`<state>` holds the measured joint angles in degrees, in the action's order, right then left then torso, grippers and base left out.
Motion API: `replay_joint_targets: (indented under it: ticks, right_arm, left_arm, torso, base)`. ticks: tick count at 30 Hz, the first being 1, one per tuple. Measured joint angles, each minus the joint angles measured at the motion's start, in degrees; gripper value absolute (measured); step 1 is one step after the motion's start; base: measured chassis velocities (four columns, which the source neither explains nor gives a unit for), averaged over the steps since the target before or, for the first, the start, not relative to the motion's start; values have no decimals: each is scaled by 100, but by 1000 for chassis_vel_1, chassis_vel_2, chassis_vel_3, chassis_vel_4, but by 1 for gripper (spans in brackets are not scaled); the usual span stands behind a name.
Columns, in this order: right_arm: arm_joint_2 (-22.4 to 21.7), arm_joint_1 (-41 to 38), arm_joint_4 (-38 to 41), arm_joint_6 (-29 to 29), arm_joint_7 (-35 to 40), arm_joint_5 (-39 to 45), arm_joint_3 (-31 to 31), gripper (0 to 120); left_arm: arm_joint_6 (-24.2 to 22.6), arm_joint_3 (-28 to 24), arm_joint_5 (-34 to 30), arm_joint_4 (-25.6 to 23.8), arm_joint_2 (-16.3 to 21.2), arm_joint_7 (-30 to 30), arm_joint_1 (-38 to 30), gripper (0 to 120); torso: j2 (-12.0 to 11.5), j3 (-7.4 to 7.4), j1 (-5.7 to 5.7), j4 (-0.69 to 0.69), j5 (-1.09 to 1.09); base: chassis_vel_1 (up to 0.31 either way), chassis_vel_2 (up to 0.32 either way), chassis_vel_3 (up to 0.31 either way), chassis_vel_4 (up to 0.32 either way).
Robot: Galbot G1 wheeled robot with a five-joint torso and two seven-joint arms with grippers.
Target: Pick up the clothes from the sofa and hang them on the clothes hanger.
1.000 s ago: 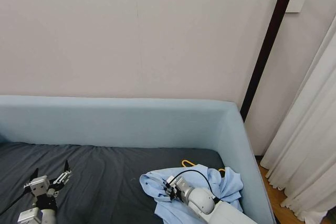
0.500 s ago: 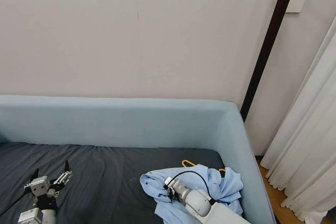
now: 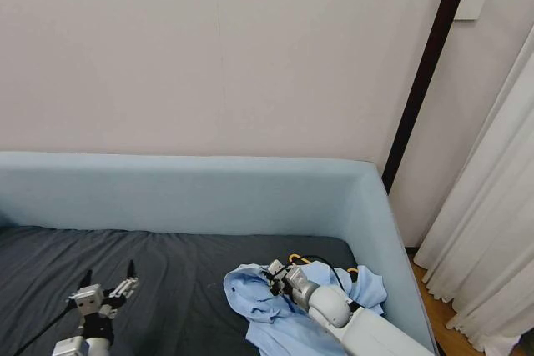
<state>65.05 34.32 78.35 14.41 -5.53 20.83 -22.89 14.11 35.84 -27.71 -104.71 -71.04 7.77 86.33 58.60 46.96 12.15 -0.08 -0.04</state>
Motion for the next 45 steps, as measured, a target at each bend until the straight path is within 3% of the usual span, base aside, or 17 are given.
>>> replay_joint_targets:
  ticks: [5, 11, 13, 18, 23, 28, 34, 45]
  right_arm:
    - [-115, -209, 128, -127, 10, 299, 5, 0]
    - [-147, -339, 89, -134, 34, 374, -73, 0]
    - [-131, -355, 62, -126, 46, 381, -95, 0]
    - [-98, -356, 40, -103, 92, 393, -86, 0]
    - [-109, -356, 20, -88, 134, 414, -72, 0]
    - [-112, -380, 2, -74, 153, 426, -81, 0]
    - [-114, -382, 5, -56, 174, 437, -86, 0]
    - [-145, -370, -9, -59, 204, 416, -56, 0]
  left_arm:
    - [-91, -447, -568, 11, 76, -402, -80, 100]
    - [-401, -963, -1337, 271, 518, -891, -204, 100]
    - [-676, -1131, -1878, 412, 887, -1314, -329, 100]
    - [-938, -1486, -2237, 687, 1139, -1740, -514, 100]
    - [-1420, -2096, -2671, 1127, 844, -1826, -872, 100]
    - [-1807, -2363, -2908, 1403, 665, -1996, -1095, 100]
    - [-2298, -2550, -3184, 1305, 509, -1840, -1131, 100]
    - [-2586, -2781, -3601, 1197, -13, -1263, -1144, 100]
  torso:
    - [0, 0, 0, 1, 0]
    - [0, 0, 0, 1, -2]
    - [0, 0, 0, 1, 0]
    - [0, 0, 0, 1, 1]
    - [-1, 0, 0, 0, -2]
    - [0, 0, 0, 0, -1]
    - [0, 0, 0, 1, 1]
    - [0, 0, 0, 1, 0]
  base:
    - [0, 0, 0, 0]
    - [0, 0, 0, 0]
    - [0, 0, 0, 0]
    - [0, 0, 0, 0]
    - [0, 0, 0, 0]
    - [0, 0, 0, 0]
    - [0, 0, 0, 0]
    - [0, 0, 0, 0]
